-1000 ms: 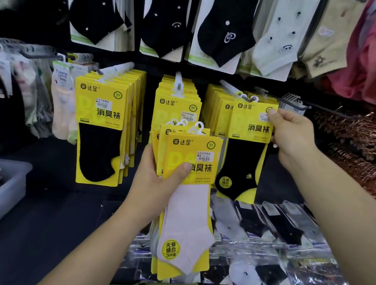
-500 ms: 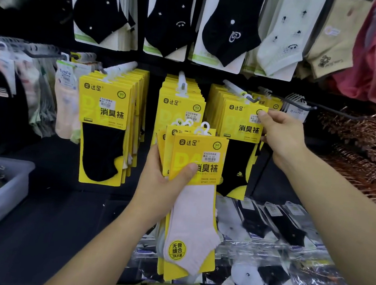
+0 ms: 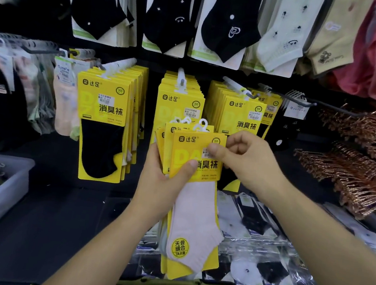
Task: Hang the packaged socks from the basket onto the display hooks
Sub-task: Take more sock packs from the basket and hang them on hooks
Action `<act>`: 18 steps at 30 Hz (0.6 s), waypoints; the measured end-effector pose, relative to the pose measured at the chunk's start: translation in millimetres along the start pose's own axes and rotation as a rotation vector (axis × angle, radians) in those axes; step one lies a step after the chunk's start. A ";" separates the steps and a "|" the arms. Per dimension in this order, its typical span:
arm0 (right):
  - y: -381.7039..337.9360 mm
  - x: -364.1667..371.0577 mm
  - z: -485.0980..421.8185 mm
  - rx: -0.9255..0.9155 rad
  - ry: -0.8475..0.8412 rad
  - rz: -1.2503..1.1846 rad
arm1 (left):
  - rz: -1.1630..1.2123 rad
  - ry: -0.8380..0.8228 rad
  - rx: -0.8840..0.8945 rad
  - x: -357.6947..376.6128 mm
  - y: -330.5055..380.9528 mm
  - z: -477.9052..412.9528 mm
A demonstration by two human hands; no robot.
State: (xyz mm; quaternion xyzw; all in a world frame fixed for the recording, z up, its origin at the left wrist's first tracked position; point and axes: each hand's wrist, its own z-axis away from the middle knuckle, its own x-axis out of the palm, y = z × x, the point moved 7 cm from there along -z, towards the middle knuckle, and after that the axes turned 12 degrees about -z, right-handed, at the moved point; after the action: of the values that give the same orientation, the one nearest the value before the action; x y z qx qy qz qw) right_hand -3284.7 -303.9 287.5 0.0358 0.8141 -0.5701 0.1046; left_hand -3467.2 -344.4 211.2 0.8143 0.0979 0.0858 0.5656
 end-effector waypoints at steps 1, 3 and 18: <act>2.8 0.8 1.6 0.012 0.004 -0.016 | 0.003 -0.001 -0.008 0.8 -0.7 0.4; 9.8 0.1 3.5 0.055 -0.001 -0.073 | 0.016 -0.008 -0.038 1.8 -3.9 1.1; -8.9 -24.4 -1.8 -0.091 -0.033 -0.100 | -0.161 -0.052 -0.047 6.8 -14.3 4.3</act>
State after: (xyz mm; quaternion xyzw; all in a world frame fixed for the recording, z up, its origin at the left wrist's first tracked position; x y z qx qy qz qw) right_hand -3262.7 -303.7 301.4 -0.0194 0.8382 -0.5374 0.0910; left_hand -3460.5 -341.6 196.5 0.7923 0.1463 0.0209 0.5920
